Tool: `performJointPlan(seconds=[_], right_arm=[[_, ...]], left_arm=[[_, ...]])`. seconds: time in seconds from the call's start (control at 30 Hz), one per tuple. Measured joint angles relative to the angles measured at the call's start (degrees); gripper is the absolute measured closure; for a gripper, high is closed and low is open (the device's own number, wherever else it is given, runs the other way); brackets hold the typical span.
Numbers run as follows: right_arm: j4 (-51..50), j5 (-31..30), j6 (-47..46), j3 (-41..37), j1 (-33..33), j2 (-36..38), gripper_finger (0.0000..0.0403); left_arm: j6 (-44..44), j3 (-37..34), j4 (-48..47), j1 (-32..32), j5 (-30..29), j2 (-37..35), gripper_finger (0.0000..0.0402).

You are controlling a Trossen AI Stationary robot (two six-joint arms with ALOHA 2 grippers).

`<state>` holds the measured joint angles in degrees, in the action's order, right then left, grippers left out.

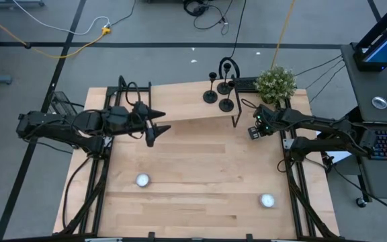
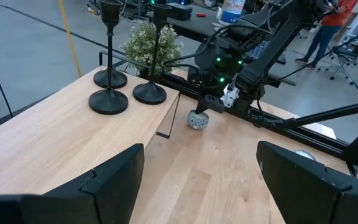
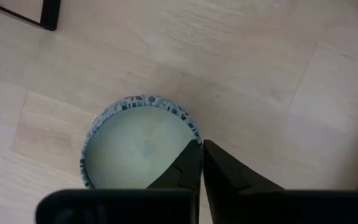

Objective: Pick & Place candle stick holders
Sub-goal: Put the blue patterned scented candle on the shelf

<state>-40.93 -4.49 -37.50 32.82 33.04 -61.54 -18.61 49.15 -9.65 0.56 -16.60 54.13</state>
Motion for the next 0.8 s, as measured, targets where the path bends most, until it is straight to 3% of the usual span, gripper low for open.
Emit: performJointPlan(seconds=[0.17,0.4,0.53,0.8], right_arm=[[-0.1,0.4,1.3,0.0,-0.3,0.1,0.0401],[-2.4,6.1,2.6,2.8,-5.3,3.8,0.0402],[-6.0,6.4,1.2,7.1,-11.0,6.2,0.0402],[-8.3,6.1,-3.3,19.0,-24.4,5.2,0.0402]], left_arm=[[-1.4,0.0,0.2,0.0,0.0,0.0,0.0082],[-7.6,0.0,0.3,0.4,0.1,2.1,0.0082],[-6.2,0.0,3.3,1.6,1.5,5.4,0.0082],[1.9,0.0,18.1,3.9,8.3,13.9,0.0082]])
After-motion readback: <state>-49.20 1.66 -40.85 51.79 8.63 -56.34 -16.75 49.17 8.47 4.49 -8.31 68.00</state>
